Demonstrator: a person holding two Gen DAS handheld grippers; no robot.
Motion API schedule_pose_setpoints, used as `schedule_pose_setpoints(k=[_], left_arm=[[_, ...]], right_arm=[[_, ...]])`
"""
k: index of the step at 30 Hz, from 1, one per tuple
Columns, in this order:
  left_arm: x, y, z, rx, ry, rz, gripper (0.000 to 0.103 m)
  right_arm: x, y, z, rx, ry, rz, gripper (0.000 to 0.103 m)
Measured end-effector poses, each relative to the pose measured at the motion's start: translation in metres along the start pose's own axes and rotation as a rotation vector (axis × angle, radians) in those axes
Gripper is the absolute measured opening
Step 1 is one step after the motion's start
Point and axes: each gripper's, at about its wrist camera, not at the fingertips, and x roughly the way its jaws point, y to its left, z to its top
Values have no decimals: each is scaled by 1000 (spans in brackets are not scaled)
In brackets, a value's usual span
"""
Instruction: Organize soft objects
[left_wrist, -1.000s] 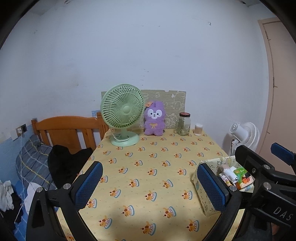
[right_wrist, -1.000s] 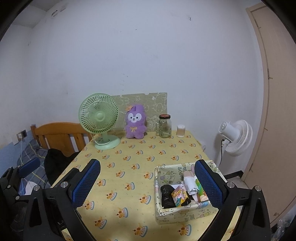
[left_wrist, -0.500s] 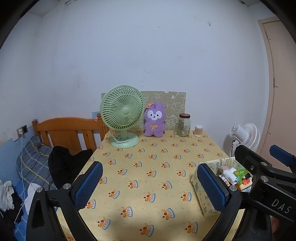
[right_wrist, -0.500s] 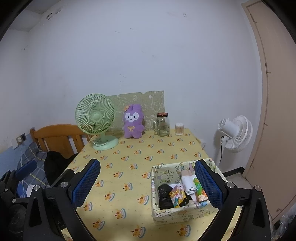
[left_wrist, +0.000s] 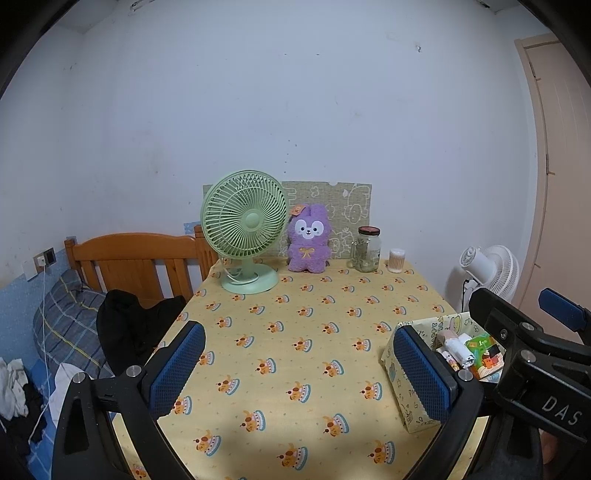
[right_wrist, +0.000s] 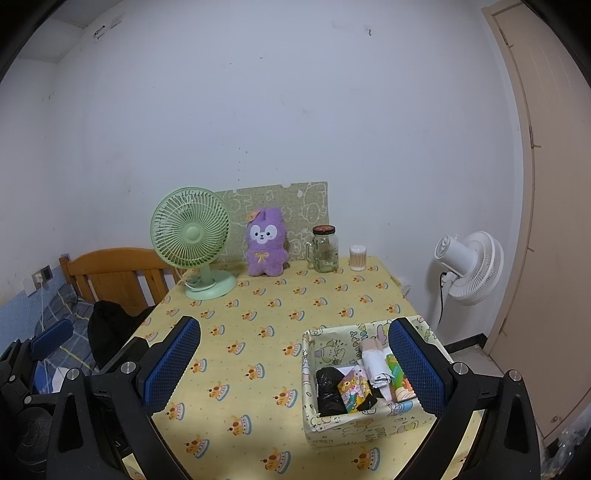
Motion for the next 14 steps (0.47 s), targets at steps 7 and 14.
schedule_pose_setpoints(k=[7, 14], left_arm=[[-1, 1, -1, -3, 3, -2, 103], [1, 1, 0, -4, 7, -1, 103]], right_arm=[[0, 0, 0, 1, -1, -2, 103], [3, 0, 1, 3, 6, -3, 103]])
